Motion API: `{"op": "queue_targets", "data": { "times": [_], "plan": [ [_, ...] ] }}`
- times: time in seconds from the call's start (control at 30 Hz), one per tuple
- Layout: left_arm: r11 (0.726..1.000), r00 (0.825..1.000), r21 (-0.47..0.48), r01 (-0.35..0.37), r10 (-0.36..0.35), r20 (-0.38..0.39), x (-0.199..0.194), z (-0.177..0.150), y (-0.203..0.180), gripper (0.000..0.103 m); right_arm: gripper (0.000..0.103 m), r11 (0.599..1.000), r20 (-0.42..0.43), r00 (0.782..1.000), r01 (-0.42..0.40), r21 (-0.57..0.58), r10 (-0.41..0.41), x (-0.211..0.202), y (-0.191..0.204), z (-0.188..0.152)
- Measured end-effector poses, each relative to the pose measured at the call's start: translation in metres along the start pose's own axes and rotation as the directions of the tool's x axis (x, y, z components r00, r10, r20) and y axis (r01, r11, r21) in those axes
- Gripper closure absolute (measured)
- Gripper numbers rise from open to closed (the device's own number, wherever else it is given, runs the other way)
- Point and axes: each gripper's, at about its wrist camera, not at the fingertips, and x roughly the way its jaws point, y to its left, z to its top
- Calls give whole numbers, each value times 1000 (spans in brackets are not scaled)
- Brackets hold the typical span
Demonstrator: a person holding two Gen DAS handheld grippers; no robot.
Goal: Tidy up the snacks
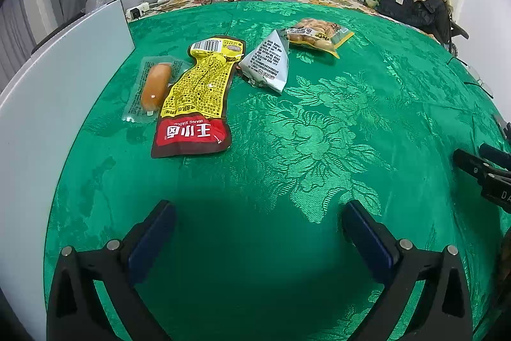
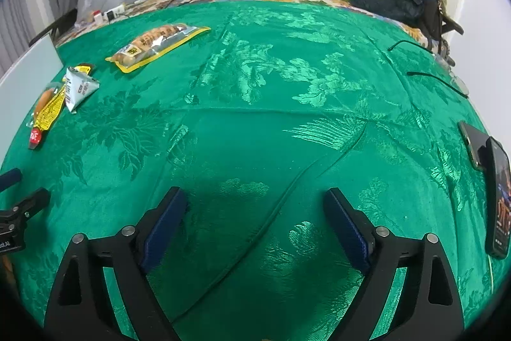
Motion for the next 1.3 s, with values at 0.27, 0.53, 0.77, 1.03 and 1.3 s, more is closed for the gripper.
{"op": "queue_targets", "data": {
  "times": [0.27,0.53,0.77,1.03,1.3],
  "plan": [
    [1000,1000,0,0,0,0,0,0,0,0,11,1000,0,1000,-1,0,1,0,0,0],
    [1000,1000,-1,1,-1,1,0,0,0,0,10,1000,0,1000,0,0,0,0,1,0],
    [1000,1000,-1,1,-1,1,0,0,0,0,10,1000,0,1000,0,0,0,0,1,0],
    [1000,1000,-1,1,-1,1,0,-1,0,0,10,1000,0,1000,0,0,0,0,1,0],
    [1000,1000,-2,1,-1,1,0,-1,0,0,10,1000,0,1000,0,0,0,0,1,-1]
  ]
}}
